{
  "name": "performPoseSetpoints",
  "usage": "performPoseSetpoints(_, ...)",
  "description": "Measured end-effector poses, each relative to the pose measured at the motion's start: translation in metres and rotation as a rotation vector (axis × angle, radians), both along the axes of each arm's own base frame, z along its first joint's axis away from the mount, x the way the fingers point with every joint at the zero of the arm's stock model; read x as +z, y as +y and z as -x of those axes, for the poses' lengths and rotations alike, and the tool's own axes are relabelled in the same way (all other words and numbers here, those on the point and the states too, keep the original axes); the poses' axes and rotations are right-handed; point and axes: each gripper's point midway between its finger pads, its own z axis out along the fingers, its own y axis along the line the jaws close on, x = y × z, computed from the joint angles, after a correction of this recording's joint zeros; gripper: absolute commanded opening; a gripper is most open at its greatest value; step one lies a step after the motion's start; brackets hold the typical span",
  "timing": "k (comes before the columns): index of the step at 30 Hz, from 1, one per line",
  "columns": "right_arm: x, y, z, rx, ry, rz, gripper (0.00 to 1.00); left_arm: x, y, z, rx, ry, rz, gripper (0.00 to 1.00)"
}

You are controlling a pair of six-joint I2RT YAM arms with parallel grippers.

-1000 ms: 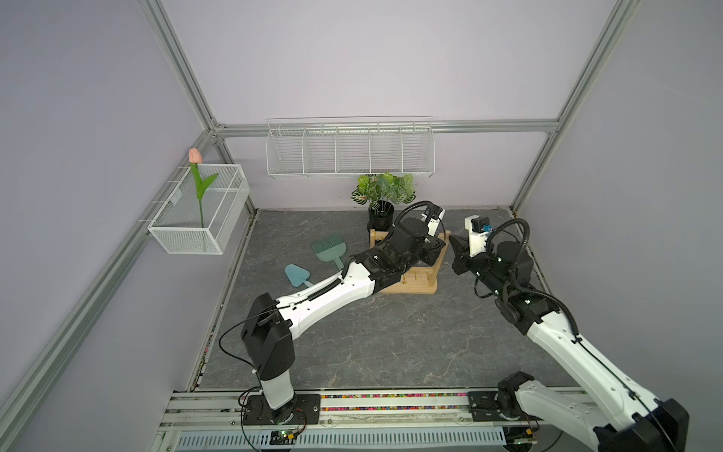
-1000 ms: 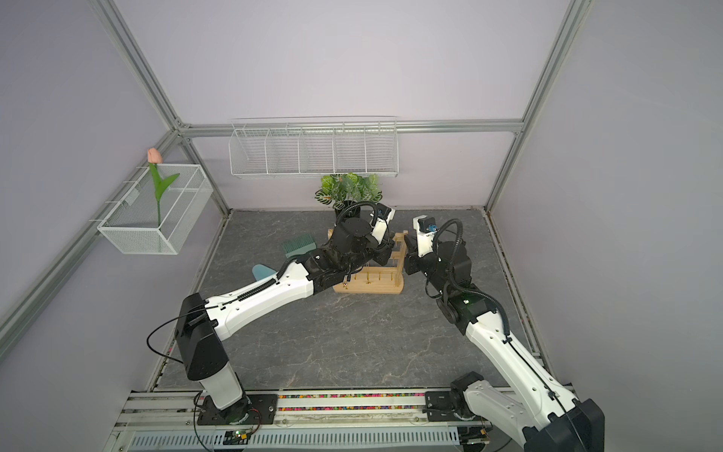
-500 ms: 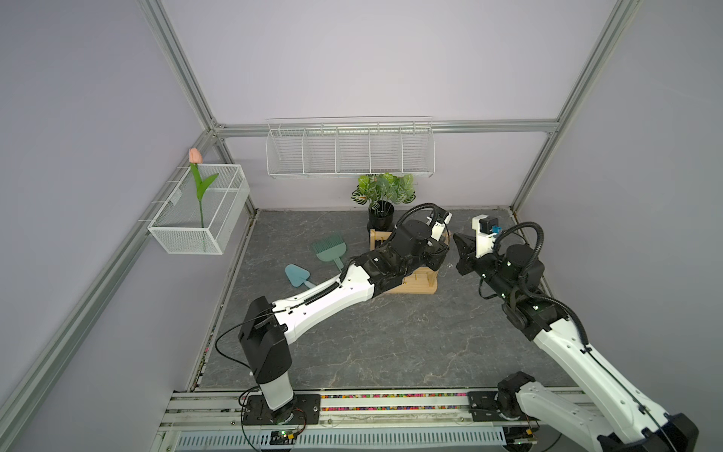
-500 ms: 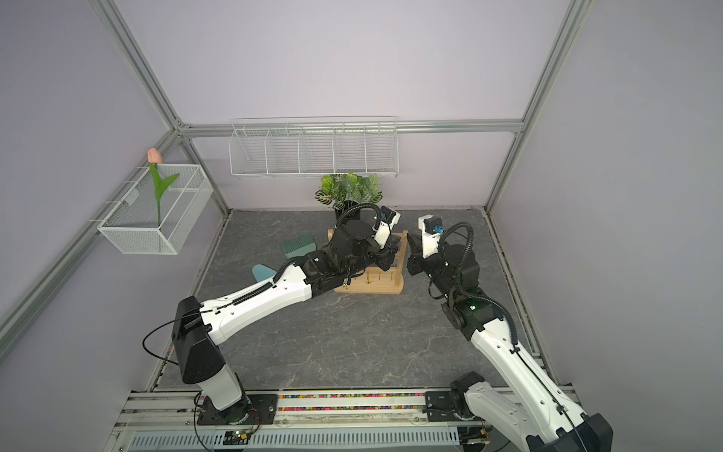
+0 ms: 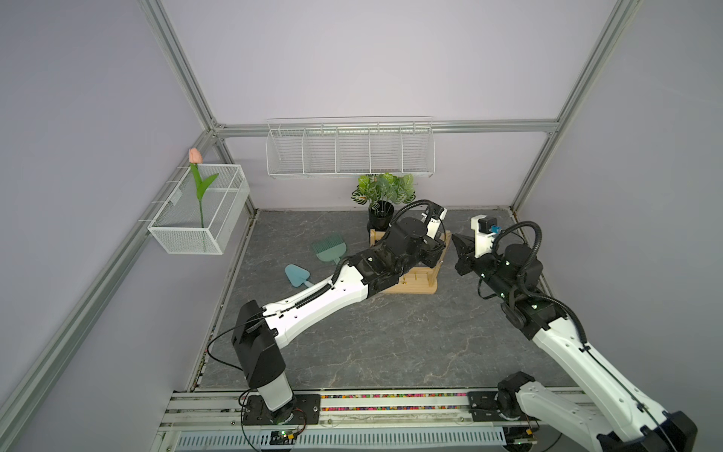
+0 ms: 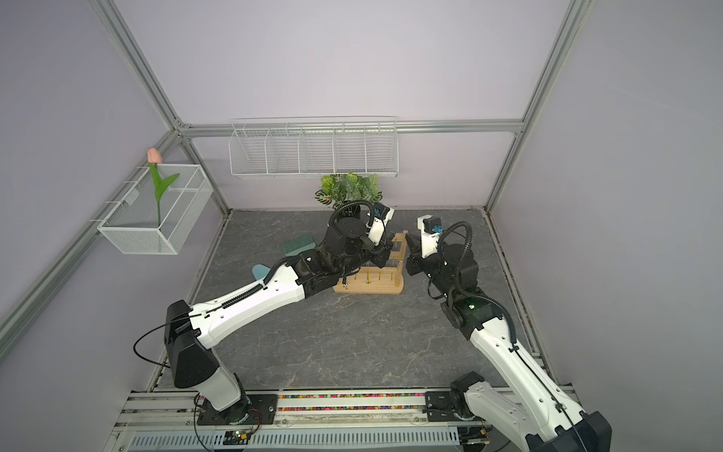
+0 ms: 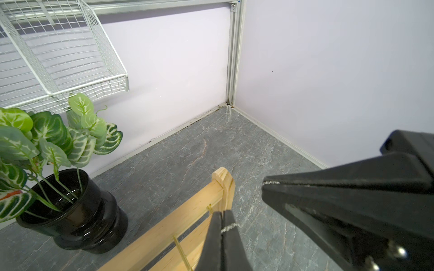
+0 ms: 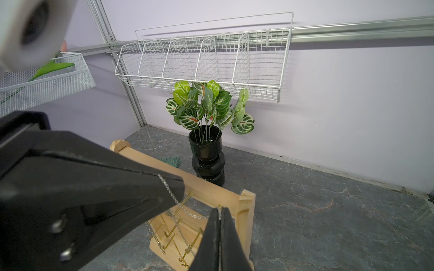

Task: Hang the necklace on the jewelry display stand
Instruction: Hang the necklace on the stand.

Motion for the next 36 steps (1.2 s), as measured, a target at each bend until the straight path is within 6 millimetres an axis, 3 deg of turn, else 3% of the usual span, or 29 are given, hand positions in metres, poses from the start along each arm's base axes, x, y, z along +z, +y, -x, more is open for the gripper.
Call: performPoseSetpoints(36,-0.003,0.001,-0.002,0.0,0.018,-0.013,0.07,-0.011,0.0,-0.003,0.013,0.013,-0.03,0.0)
